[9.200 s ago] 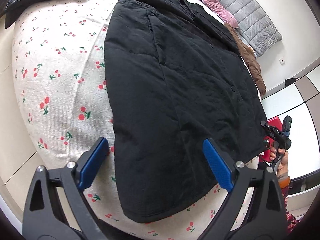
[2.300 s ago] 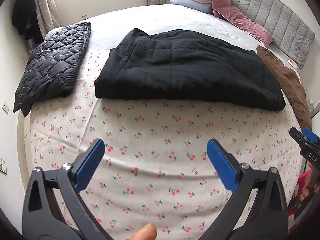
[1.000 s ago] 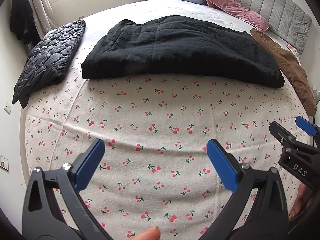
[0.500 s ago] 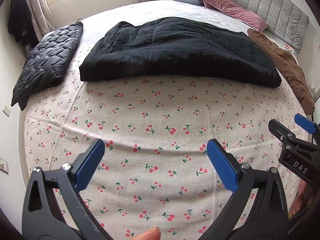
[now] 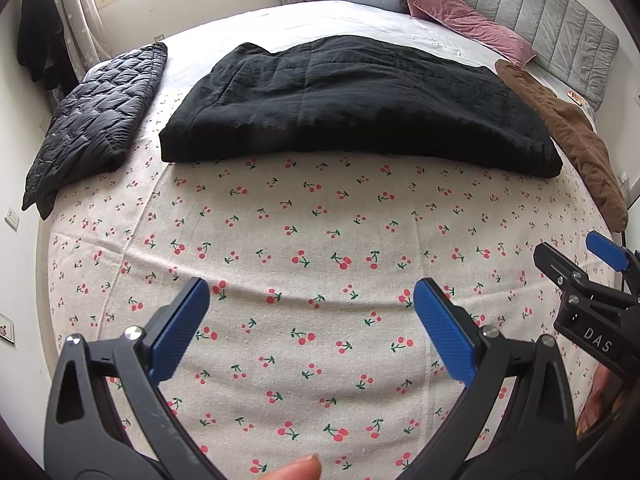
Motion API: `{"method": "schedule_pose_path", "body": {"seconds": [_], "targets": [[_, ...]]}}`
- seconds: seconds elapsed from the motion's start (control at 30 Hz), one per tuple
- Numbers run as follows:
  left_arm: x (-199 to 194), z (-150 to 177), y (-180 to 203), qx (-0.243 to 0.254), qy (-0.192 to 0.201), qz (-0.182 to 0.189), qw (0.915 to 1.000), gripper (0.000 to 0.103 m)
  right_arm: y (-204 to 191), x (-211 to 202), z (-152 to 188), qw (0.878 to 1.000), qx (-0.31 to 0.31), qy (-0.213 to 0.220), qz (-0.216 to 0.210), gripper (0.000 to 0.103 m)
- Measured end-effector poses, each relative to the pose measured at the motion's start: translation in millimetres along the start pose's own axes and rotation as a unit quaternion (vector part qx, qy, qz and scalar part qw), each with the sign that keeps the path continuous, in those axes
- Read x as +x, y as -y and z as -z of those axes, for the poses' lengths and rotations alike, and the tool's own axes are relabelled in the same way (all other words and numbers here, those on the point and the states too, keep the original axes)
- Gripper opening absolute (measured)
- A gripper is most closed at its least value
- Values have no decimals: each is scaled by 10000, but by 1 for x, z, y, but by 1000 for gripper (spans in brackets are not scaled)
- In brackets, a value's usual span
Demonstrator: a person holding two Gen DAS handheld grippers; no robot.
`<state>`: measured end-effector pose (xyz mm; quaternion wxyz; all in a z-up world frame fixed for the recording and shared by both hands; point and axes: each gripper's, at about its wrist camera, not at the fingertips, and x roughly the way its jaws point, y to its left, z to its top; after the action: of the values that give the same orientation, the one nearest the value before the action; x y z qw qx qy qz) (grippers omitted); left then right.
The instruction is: Fold large clothes
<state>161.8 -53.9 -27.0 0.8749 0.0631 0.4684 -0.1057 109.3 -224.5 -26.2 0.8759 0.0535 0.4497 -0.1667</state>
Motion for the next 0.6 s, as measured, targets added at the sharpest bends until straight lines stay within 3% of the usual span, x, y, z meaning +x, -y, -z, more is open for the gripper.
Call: {"method": "schedule_pose_path", "body": {"seconds": [0.6], "targets": [[-1, -1, 2, -9, 3, 8, 10000, 102, 0, -3, -1, 10000, 5, 11, 5, 90]]}}
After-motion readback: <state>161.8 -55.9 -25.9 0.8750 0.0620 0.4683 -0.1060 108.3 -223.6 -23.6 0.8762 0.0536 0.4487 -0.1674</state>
